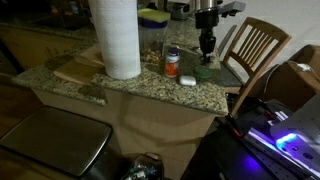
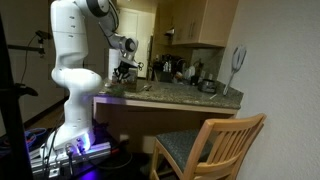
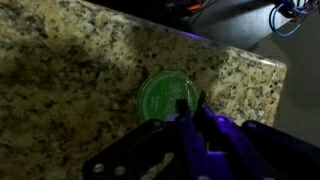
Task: Pick the keys and place them near the bar of soap
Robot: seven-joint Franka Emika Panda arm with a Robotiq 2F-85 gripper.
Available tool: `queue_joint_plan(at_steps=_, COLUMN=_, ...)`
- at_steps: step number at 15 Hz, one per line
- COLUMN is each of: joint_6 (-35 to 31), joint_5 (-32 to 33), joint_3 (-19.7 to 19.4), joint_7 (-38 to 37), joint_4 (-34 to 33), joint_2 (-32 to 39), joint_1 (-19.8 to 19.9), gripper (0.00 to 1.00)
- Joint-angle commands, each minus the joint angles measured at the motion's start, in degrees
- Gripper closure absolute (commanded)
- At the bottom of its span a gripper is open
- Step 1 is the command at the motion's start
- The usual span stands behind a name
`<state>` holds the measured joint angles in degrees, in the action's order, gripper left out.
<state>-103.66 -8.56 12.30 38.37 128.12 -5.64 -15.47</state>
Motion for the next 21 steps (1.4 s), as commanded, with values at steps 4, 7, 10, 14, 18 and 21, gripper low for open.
queue_joint_plan(at_steps=4, joint_6=10.9, joint_5=-1.7, joint_3=0.1, joint_7=-2.8, joint_4=-1.9, joint_2=-0.1, joint_1=0.2, gripper=0.96)
queue_joint_plan(at_steps=7, joint_6=9.4, joint_5=-1.8, joint_3=0.1, joint_7=-3.6, joint_4=-1.6, joint_2=-0.5, joint_1=0.2, gripper=0.96)
queue_joint_plan(at_steps=10, joint_6=8.6, joint_5=-1.3, joint_3=0.2, joint_7=-6.7, joint_4=-1.5, joint_2=-0.7, joint_1=0.3, gripper=0.96)
queue_joint_plan(at_steps=14, joint_6=6.7, joint_5=-1.3, joint_3=0.3, joint_7=-9.7, joint_4=-1.2, joint_2=-0.9, joint_1=0.2, gripper=0.96)
queue_joint_plan(at_steps=18, joint_6=6.1, joint_5=-0.8, joint_3=0.3, joint_7=-12.0, joint_4=-1.3, joint_2=-0.8, joint_1=0.2, gripper=0.96)
queue_joint_plan(at_steps=21, joint_6=6.1, joint_5=-0.1, joint_3=0.5, joint_7=-15.3, joint_4=-1.2, joint_2=-0.9, joint_1=0.3, gripper=0.53)
